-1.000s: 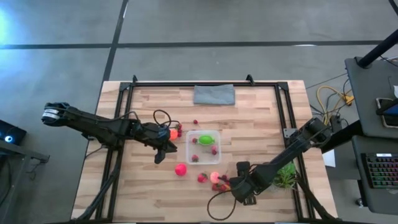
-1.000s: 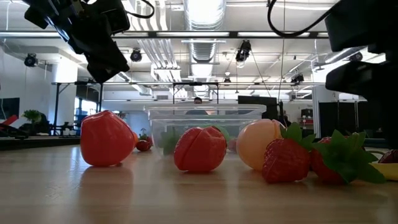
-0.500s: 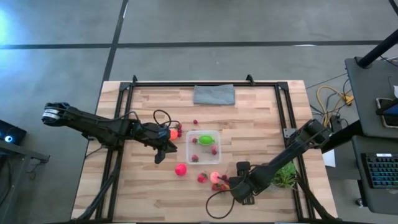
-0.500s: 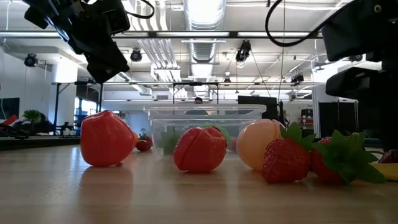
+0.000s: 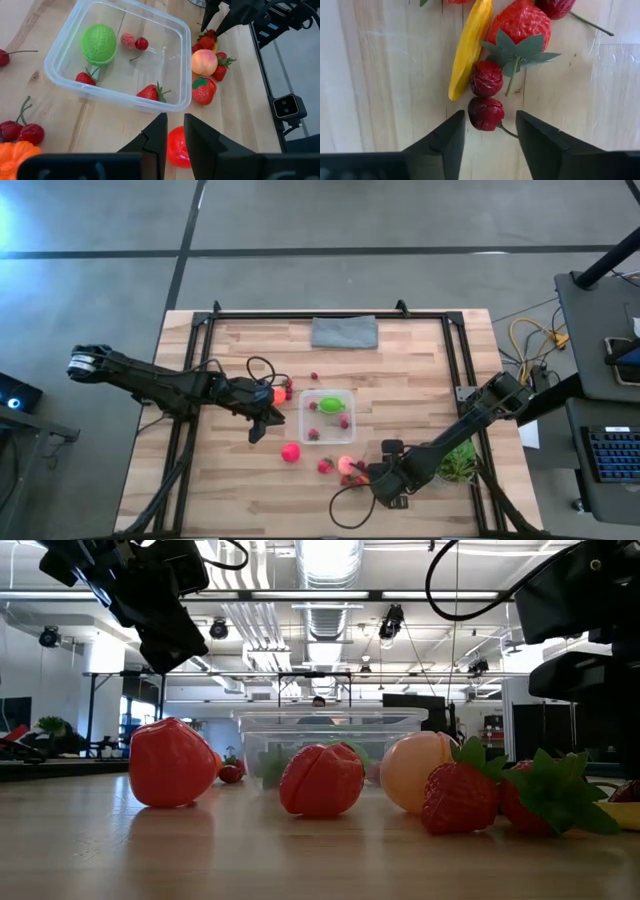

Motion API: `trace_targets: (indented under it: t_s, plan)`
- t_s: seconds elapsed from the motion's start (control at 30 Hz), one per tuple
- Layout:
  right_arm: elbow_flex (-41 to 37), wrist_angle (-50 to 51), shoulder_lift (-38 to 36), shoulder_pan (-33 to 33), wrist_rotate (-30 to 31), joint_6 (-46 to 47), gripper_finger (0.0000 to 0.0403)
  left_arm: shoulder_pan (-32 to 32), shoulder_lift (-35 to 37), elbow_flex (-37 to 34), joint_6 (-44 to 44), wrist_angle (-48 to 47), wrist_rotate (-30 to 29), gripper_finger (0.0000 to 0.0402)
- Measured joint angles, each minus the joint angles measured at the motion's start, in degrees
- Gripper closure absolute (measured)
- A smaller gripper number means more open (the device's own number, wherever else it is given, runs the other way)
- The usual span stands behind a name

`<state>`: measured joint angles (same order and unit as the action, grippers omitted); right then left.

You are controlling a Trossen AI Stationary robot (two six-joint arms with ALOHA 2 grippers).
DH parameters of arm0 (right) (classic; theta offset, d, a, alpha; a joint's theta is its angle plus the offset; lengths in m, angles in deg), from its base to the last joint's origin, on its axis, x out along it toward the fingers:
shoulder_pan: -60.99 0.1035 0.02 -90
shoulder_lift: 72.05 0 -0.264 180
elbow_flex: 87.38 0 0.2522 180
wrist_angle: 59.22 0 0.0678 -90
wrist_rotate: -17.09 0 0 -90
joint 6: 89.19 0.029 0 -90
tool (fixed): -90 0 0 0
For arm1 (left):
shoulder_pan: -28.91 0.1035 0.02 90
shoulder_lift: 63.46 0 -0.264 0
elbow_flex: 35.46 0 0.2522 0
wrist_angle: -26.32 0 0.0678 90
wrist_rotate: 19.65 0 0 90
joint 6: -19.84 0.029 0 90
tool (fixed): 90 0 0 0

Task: Pick and placing Produce into tupperware
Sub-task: Put the red cherry into the transparent container

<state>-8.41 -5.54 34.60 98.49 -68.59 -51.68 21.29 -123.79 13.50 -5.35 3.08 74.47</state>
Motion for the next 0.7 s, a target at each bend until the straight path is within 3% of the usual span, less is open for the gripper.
trace_targets:
  t_s: [0.23, 0.7]
  plan:
    - [0.00, -0.06, 0.00, 0.00, 0.06, -0.01, 0.0287, 0.00, 0.00, -0.02, 0.00, -0.02, 0.00, 0.0353]
    - [0.00, 0.22, -0.69, -0.02, -1.26, 5.70, 0.0322, 0.00, 0.00, -0.04, 0.02, -0.02, 0.00, 0.0353]
